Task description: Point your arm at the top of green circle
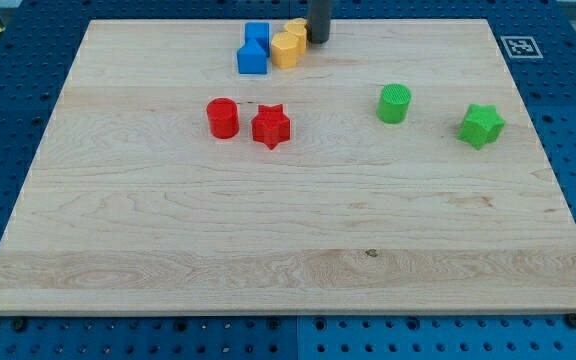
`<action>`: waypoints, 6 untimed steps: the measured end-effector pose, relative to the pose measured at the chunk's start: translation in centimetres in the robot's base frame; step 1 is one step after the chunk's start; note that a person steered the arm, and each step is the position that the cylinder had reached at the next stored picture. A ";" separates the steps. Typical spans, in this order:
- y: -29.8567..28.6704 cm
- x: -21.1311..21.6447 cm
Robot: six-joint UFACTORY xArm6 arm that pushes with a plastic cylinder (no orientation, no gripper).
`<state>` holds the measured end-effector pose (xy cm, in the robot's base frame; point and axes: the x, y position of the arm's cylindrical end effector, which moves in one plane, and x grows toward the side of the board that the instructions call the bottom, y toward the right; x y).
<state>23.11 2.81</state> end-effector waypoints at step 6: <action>10.1 7.7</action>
<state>30.80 12.88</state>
